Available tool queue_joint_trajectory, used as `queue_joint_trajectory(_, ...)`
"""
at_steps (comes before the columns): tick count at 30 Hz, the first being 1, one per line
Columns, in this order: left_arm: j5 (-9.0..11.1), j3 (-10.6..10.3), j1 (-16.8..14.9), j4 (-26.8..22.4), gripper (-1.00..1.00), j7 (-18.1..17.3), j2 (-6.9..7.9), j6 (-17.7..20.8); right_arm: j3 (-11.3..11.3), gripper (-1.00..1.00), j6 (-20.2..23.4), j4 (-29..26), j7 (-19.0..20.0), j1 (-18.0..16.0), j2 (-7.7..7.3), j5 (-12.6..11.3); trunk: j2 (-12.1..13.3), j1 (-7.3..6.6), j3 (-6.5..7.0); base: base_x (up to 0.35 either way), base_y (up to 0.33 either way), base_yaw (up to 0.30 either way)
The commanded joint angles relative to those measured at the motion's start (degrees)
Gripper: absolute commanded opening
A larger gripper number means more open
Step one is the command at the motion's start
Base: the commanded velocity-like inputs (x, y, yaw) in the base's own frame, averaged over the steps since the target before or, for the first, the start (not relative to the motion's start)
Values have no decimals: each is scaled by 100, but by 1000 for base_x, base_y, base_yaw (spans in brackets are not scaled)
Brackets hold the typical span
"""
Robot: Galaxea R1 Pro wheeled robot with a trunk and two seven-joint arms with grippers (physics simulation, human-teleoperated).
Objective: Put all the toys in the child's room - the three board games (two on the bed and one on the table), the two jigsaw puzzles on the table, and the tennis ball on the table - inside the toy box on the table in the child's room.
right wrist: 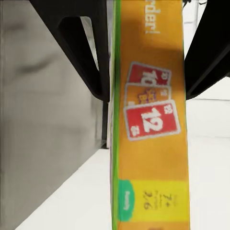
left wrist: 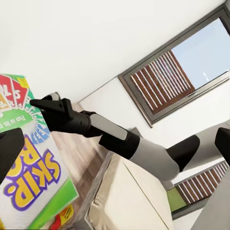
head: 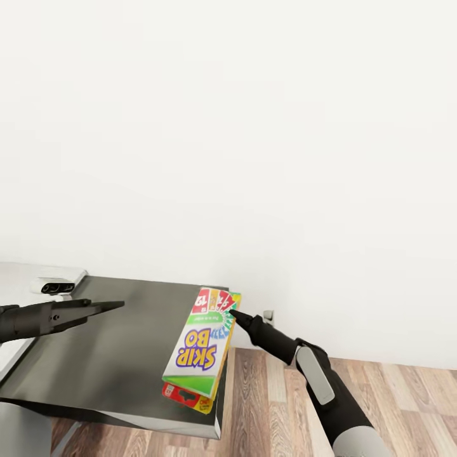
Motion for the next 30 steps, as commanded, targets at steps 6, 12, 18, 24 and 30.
queue_joint_trajectory(6,-7,-2,-3,-1,100,-21,-2,61,-399,-100,222,42,-8,17,-159,-41,237,-131,102,0,0,0)
queue_joint_trajectory(12,-10,-2,-3,-1,100,-21,-6,61,-452,-100,236,51,8,42,-176,-41,477,-263,210,0,0,0)
queue_joint_trajectory(18,-10,-2,-3,-1,100,-21,-6,61,-548,-100,198,52,49,69,-177,-43,718,-395,317,0,0,0)
queue_joint_trajectory(24,-10,-4,-6,-1,100,-21,-8,61,-687,-100,190,52,56,77,-176,-43,959,-526,425,0,0,0)
queue_joint_trajectory(30,-10,-3,-7,-1,100,-21,-7,61,-705,-100,194,52,58,84,-176,-47,1199,-658,533,0,0,0)
